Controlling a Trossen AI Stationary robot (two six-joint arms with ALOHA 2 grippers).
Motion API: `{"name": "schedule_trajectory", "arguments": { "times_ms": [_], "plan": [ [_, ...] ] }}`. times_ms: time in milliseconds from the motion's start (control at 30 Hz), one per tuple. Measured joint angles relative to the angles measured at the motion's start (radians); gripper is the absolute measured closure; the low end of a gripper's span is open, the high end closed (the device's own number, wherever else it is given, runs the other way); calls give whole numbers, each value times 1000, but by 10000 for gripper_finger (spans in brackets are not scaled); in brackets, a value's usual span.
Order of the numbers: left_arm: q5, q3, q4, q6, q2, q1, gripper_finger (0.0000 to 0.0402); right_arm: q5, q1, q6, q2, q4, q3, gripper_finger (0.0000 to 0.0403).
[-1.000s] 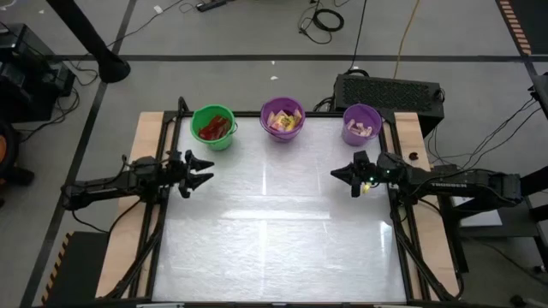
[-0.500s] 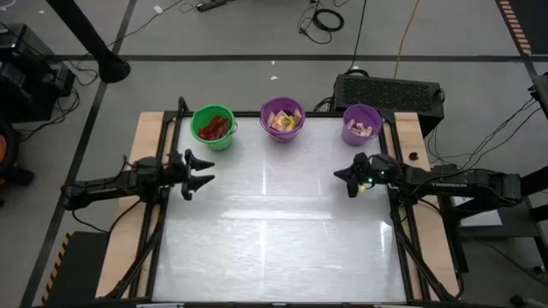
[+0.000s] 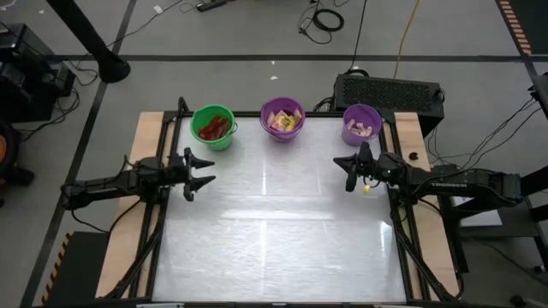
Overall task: Sort candy by brand, put in halloween buckets
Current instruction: Return to Home Position
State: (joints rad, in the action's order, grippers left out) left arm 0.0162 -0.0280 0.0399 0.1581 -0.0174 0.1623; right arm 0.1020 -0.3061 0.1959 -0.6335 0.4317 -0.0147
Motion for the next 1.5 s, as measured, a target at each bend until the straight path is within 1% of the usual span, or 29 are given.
{"name": "schedule_trajectory", "arguments": {
  "times_ms": [1200,1333,1500],
  "plan": [
    [9,2,-6,-9,0,0,139,0,0,1,0,-6,0,401],
    [9,2,-6,-9,0,0,139,11,47,0,3,-9,0,401],
    [8,2,-8,-9,0,0,139,19,56,0,-1,-15,0,401]
  ]
}}
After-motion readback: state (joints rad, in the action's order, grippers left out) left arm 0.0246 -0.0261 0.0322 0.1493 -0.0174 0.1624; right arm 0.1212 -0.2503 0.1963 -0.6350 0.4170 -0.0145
